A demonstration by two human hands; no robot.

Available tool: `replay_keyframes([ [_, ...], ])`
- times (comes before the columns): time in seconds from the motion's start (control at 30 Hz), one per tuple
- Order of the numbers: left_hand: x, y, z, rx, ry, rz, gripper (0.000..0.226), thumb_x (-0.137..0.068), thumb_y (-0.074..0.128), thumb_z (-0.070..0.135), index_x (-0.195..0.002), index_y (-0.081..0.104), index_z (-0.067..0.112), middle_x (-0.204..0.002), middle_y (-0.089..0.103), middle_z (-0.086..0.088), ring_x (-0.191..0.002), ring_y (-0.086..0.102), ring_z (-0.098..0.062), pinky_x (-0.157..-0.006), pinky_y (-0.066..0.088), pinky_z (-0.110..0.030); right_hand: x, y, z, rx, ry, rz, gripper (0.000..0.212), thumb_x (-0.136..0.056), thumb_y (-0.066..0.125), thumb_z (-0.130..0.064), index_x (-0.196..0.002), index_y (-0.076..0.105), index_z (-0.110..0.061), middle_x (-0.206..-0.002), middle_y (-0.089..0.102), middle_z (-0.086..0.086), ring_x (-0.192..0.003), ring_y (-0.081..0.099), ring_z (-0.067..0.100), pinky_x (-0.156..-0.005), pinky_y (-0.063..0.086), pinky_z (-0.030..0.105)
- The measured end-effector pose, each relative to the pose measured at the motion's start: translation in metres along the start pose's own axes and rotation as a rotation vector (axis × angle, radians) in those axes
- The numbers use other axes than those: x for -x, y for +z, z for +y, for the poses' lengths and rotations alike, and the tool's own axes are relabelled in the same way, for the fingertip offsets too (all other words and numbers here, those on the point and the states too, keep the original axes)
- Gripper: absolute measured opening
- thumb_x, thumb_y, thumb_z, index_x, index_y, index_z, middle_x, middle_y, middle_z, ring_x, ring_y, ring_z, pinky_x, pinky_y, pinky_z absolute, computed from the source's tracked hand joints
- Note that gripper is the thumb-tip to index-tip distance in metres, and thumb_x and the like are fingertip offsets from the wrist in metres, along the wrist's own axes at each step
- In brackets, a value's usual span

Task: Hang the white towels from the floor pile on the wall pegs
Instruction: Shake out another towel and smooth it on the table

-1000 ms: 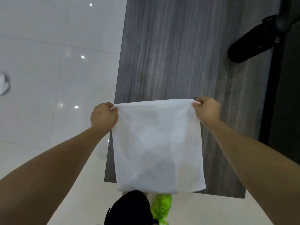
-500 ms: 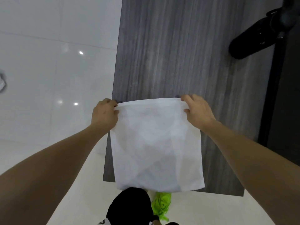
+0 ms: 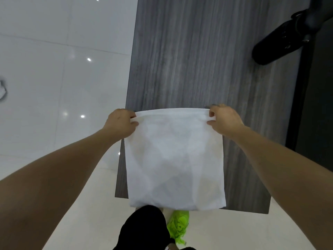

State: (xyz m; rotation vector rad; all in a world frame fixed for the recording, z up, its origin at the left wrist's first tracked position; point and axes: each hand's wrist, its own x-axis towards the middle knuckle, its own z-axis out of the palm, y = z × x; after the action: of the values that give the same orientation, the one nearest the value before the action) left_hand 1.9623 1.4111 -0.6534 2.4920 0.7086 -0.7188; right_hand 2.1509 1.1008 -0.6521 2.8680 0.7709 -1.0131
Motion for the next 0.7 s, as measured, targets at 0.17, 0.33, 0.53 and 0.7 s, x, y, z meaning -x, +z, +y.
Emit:
replay_keyframes([
  [0.17, 0.006, -0.036, 0.014, 0.063, -0.008, 0.039, 0.012, -0.092, 0.056, 0.027, -0.093, 0.066, 0.019, -0.084, 0.062, -0.002, -0.086, 0.056, -0.027, -0.069, 0.04, -0.031, 0.018, -0.045, -0.007, -0.167, 0.025, 0.025, 0.024, -0.083, 0.076, -0.032, -0.088, 0.057, -0.018, -0.092, 0.057, 0.001, -0.085, 0.055, 0.023, -0.07, 0.045, 0.031],
  [0.33, 0.013, -0.106, 0.044, 0.097, 0.064, 0.191, 0.013, -0.094, 0.055, 0.029, -0.091, 0.065, 0.02, -0.071, 0.056, -0.001, -0.075, 0.054, -0.027, -0.065, 0.041, -0.032, 0.042, -0.117, -0.008, -0.328, 0.015, 0.172, 0.026, -0.083, 0.075, -0.036, -0.078, 0.058, -0.018, -0.079, 0.059, 0.0, -0.08, 0.056, 0.021, -0.067, 0.041, 0.029],
  [0.53, 0.035, -0.216, 0.091, 0.092, 0.248, 0.535, 0.005, -0.097, 0.05, 0.027, -0.101, 0.048, 0.027, -0.07, 0.058, 0.0, -0.061, 0.053, -0.024, -0.055, 0.036, -0.029, 0.085, -0.23, 0.007, -0.388, -0.029, 0.499, 0.015, -0.088, 0.068, -0.023, -0.087, 0.054, -0.017, -0.076, 0.058, 0.001, -0.074, 0.056, 0.026, -0.061, 0.04, 0.031],
  [0.7, 0.068, -0.255, 0.123, 0.058, 0.309, 0.675, 0.012, -0.096, 0.049, 0.023, -0.107, 0.047, 0.029, -0.075, 0.058, 0.001, -0.061, 0.053, -0.027, -0.055, 0.042, -0.031, 0.128, -0.276, 0.012, -0.245, -0.096, 0.609, 0.019, -0.086, 0.069, -0.02, -0.105, 0.069, -0.02, -0.094, 0.068, 0.005, -0.087, 0.061, 0.028, -0.077, 0.049, 0.038],
])
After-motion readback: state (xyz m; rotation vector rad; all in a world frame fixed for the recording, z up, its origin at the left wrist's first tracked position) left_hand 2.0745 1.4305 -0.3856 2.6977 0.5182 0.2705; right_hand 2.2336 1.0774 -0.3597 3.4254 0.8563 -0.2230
